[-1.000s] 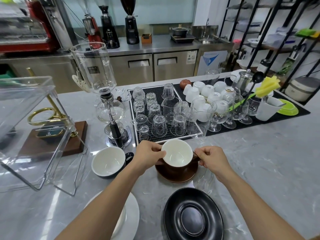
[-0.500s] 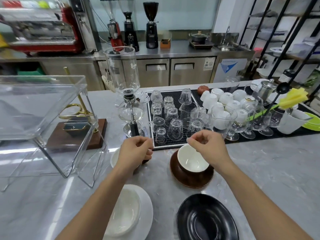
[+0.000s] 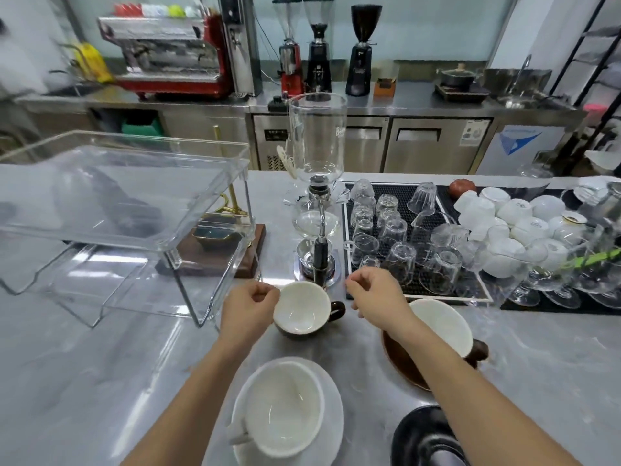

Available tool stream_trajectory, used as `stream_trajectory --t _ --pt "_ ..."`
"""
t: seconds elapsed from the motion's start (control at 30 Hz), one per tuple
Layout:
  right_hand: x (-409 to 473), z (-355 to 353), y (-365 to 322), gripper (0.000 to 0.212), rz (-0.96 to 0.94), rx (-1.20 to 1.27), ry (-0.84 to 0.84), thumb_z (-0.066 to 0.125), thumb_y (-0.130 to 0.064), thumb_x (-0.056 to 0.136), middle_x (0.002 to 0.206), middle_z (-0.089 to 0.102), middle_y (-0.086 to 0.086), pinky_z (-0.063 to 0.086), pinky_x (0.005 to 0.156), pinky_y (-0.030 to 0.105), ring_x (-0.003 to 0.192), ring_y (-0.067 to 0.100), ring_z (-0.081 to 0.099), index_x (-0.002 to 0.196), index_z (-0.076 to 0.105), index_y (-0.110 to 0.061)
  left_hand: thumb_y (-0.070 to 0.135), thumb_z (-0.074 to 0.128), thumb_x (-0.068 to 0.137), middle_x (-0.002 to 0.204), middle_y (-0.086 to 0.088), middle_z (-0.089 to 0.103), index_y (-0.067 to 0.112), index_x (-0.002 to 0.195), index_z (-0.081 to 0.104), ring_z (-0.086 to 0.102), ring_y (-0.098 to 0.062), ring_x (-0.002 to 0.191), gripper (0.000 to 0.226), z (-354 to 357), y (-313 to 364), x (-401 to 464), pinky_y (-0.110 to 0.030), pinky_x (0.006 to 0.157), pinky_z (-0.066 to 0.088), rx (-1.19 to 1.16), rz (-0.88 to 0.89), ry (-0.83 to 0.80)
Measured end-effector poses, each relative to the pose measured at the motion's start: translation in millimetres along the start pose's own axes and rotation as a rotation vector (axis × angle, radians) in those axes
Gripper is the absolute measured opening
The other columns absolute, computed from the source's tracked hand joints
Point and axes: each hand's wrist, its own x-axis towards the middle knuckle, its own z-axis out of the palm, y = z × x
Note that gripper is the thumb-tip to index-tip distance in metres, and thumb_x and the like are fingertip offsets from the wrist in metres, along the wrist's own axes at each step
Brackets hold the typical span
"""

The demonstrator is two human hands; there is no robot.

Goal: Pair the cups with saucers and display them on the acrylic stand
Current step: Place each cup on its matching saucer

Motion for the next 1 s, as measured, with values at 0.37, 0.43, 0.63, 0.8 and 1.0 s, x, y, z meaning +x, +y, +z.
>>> stream_trajectory --t 0.37,0.43,0.63,0.8,1.0 --pt "4 32 18 0.021 0.066 -0.020 -0.093 0.056 -0.010 0.092 0.076 0.069 0.002 0.056 0.076 0.042 0.071 0.026 0.066 0.075 0.067 -0.017 0.020 0.059 0.091 0.096 -0.007 0.070 0.019 0.100 0.068 0.071 -0.028 0.084 0.012 11 -21 2 -0.052 0.077 0.063 -0.056 -0.121 -0.031" --pt "4 35 23 0.019 0.095 0.032 -0.084 0.059 -0.012 0.092 0.078 0.071 0.017 0.057 0.070 0.046 0.066 0.031 0.064 0.079 0.069 -0.003 0.020 0.060 0.090 0.093 -0.008 0.070 0.023 0.094 0.067 0.072 -0.031 0.085 0.009 12 -24 3 -0.055 0.077 0.062 -0.087 -0.138 -0.043" --pt "5 42 33 0.022 0.182 0.148 -0.069 0.058 -0.020 0.093 0.073 0.066 0.013 0.056 0.068 0.043 0.063 0.024 0.058 0.082 0.072 -0.006 0.012 0.060 0.094 0.090 -0.008 0.069 0.014 0.095 0.067 0.072 -0.043 0.093 0.007 10 -25 2 -0.059 0.081 0.061 -0.244 -0.227 -0.083" --pt "2 47 36 0.029 0.215 0.148 -0.079 0.053 -0.029 0.092 0.069 0.063 0.015 0.058 0.072 0.051 0.066 0.025 0.059 0.078 0.067 -0.008 0.017 0.061 0.096 0.102 -0.011 0.067 0.010 0.098 0.066 0.070 -0.046 0.099 0.009 11 -25 -1 -0.062 0.076 0.061 -0.328 -0.309 -0.118" --pt "-3 46 26 0.027 0.203 0.130 -0.044 0.052 -0.019 0.098 0.065 0.052 0.003 0.036 0.057 0.029 0.059 0.014 0.044 0.085 0.067 0.000 0.016 0.059 0.096 0.105 -0.013 0.065 0.008 0.098 0.064 0.071 -0.048 0.095 0.010 12 -18 -5 -0.058 0.071 0.062 -0.338 -0.325 -0.103"
